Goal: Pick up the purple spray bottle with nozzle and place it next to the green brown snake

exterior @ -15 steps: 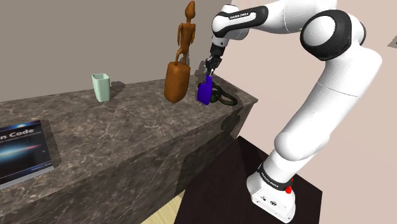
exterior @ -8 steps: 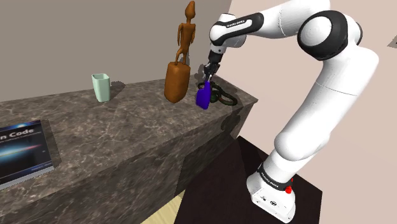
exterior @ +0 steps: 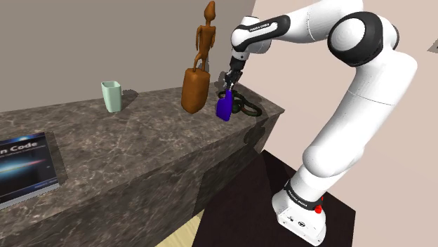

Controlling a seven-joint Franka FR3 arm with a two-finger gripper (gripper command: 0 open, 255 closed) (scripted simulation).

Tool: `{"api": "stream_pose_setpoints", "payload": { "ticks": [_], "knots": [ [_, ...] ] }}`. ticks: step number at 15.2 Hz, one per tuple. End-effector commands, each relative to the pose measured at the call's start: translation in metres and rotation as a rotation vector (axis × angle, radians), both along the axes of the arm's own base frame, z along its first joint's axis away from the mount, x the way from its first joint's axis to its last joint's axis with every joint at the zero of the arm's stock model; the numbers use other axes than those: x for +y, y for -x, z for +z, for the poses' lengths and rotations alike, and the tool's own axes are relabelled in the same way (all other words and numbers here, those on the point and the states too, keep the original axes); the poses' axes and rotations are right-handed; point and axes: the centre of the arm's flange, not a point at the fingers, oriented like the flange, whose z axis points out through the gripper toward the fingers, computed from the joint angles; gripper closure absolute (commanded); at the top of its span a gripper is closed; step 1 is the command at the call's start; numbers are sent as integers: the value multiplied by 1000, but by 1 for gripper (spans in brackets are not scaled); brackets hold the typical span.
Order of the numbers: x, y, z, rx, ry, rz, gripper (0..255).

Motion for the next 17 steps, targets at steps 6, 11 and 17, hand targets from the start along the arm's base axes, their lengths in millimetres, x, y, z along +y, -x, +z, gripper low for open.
{"api": "stream_pose_setpoints", "payload": {
  "ticks": [6,11,17],
  "knots": [
    [0,0,0,0,0,0,0],
    [0,2,50,0,0,0,0],
    [0,2,50,0,0,0,0]
  ]
}}
